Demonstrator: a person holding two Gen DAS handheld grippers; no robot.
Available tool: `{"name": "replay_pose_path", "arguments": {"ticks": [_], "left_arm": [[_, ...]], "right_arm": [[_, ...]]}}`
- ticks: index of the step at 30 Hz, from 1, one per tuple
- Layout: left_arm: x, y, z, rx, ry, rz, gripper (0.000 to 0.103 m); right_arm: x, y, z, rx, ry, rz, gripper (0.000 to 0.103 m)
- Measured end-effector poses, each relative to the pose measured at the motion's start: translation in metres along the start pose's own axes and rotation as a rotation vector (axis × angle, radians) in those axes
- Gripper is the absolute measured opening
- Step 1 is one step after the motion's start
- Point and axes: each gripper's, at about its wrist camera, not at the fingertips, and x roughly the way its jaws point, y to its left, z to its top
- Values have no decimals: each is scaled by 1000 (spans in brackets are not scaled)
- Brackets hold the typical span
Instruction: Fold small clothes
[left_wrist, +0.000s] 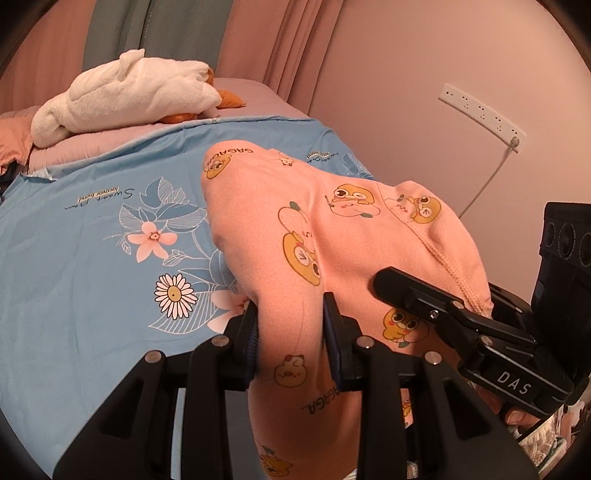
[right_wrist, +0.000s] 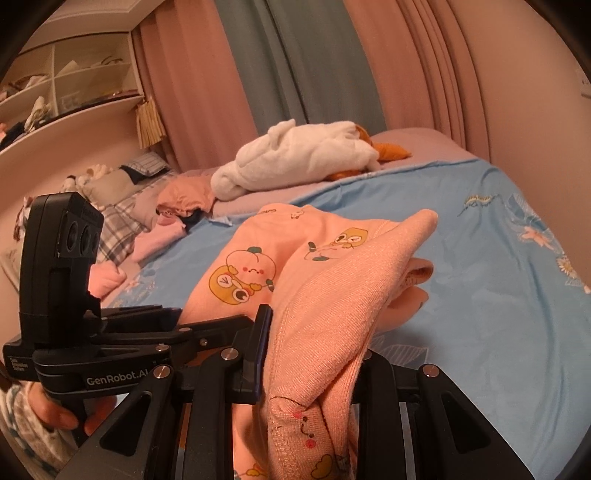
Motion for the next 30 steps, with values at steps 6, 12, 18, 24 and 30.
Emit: {"name": "replay_pose_path", "arguments": {"ticks": [6, 12, 18, 24, 30], "left_arm": [[-4, -10, 2, 23, -17, 4, 30], [-5, -17, 5, 48, -28, 13, 30], [-3, -20, 8, 64, -31, 14, 30], [2, -23, 11, 79, -27, 21, 30], [9, -26, 15, 86, -23, 30, 30]], "right_arm": [[-10, 1, -2, -22, -31, -19, 28], [-15, 0, -1, -29, -50, -27, 28], [-20, 1, -1, -39, -64, -40, 28], [-20, 0, -1, -33, -70, -42, 28], [-19, -1, -1, -30, -72, -46, 28]]}}
